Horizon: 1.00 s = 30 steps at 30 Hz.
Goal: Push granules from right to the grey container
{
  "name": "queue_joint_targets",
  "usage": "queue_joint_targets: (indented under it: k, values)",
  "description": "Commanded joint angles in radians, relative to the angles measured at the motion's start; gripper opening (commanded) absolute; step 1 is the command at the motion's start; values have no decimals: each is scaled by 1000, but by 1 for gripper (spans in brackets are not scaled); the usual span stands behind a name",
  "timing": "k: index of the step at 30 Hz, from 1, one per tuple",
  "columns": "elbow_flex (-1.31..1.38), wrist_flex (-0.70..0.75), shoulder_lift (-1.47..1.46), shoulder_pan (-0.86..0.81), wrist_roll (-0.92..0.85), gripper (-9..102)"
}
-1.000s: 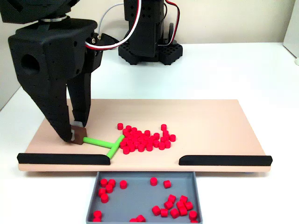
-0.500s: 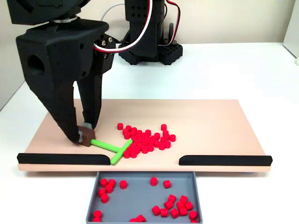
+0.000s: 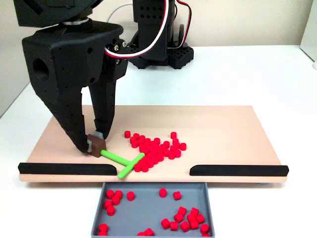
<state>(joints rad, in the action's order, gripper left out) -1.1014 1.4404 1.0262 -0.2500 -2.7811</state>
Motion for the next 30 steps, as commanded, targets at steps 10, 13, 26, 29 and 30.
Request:
queue_joint_targets:
  k: [10, 13, 26, 29, 30]
  values:
    - [35, -6, 2, 31, 100, 0]
    - [35, -6, 2, 32, 127, 0]
    - [37, -6, -6, 46, 242, 0]
    - [37, -6, -8, 51, 262, 0]
    - [37, -6, -8, 52, 270, 0]
